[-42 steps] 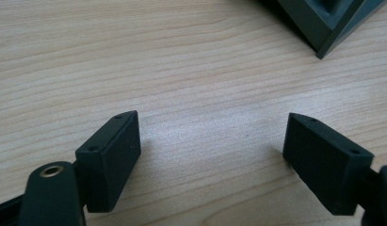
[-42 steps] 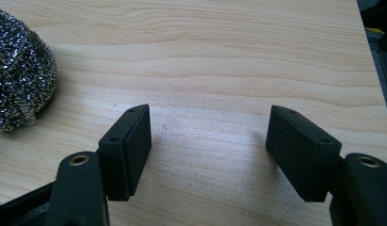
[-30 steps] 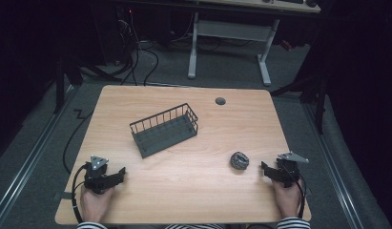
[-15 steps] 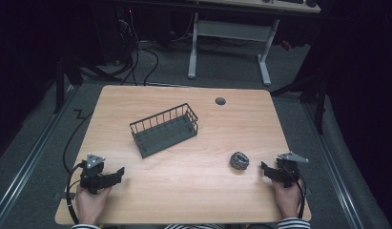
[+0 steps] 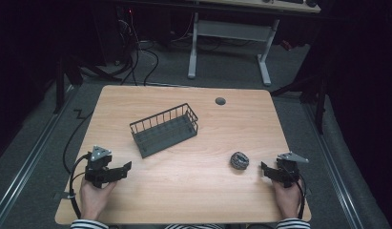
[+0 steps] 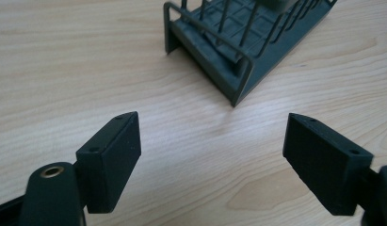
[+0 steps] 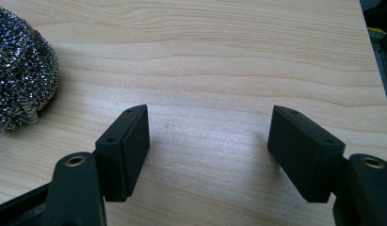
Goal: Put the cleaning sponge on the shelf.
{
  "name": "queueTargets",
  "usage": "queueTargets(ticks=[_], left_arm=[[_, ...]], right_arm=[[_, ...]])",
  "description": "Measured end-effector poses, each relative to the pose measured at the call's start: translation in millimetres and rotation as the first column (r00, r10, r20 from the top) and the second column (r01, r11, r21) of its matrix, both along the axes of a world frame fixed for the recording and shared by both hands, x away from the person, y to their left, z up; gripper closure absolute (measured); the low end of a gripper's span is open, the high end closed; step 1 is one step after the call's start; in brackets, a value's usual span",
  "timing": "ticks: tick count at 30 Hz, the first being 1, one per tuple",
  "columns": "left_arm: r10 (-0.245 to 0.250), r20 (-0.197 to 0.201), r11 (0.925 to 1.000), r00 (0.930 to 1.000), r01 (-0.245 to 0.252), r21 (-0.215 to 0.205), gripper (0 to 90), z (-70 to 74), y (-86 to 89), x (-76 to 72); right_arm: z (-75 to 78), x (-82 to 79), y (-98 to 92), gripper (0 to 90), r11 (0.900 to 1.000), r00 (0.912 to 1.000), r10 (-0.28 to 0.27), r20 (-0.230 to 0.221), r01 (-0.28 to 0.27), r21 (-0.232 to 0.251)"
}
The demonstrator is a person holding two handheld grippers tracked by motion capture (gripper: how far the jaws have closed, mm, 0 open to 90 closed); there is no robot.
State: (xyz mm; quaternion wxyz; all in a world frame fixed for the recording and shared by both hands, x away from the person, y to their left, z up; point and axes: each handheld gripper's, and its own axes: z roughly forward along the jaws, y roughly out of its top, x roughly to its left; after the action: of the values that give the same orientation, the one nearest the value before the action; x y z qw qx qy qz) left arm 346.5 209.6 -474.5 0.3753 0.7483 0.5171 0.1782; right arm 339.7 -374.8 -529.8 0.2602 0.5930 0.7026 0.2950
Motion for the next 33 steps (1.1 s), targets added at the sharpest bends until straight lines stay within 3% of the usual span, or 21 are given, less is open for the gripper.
queueTargets(ticks=[13, 25, 33], left_arm=[[-0.030, -0.010, 0.9989, 0.9995, 0.030, -0.037, 20.1, 34.1, -9.2, 25.7], [-0.045, -0.046, 0.9990, 0.9979, 0.044, -0.003, 20.4, 51.2, -21.8, 57.8], [-0.017, -0.085, 0.9988, 0.9962, 0.021, 0.044, 22.4, 56.6, -29.8, 84.8]], right_arm=[[0.0, 0.0, 0.0, 29.7, 1.000, 1.0000, 0.004, 0.000, -0.004, -0.003], [0.0, 0.0, 0.2, 29.3, 1.000, 1.0000, 0.007, -0.001, -0.007, -0.005], [0.0, 0.0, 0.3, 29.1, 1.000, 1.0000, 0.007, -0.002, -0.007, -0.003]])
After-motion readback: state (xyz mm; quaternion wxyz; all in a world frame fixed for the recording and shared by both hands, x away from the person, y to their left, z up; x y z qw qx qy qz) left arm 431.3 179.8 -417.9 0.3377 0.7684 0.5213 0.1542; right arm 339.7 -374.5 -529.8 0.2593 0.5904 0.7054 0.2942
